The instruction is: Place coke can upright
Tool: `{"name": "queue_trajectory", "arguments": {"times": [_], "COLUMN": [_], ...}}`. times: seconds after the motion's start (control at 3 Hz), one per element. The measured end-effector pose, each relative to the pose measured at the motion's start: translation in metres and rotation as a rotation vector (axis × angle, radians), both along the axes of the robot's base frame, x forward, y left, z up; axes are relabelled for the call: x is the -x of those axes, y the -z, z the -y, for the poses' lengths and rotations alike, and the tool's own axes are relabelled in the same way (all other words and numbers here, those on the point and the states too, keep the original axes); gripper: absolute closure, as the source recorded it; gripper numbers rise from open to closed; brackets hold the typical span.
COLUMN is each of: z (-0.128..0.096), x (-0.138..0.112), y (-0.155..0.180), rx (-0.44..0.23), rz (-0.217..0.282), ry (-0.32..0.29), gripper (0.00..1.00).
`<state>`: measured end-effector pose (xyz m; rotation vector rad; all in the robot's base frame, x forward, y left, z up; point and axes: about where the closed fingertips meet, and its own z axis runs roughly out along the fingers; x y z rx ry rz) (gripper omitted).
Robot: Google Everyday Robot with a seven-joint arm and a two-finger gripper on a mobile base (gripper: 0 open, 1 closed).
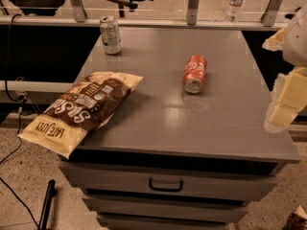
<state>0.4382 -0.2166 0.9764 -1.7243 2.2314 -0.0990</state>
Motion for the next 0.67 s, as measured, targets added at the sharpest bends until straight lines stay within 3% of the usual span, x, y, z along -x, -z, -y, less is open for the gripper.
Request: {"name": "queue_trajectory", "arguments": {"times": [0.67], "z": [-0.0077], "x": [-0.0049], "y": [0.002], "rx": [0.017], "rz": [0.01], "ry": [-0.011], "gripper": [0.0]}}
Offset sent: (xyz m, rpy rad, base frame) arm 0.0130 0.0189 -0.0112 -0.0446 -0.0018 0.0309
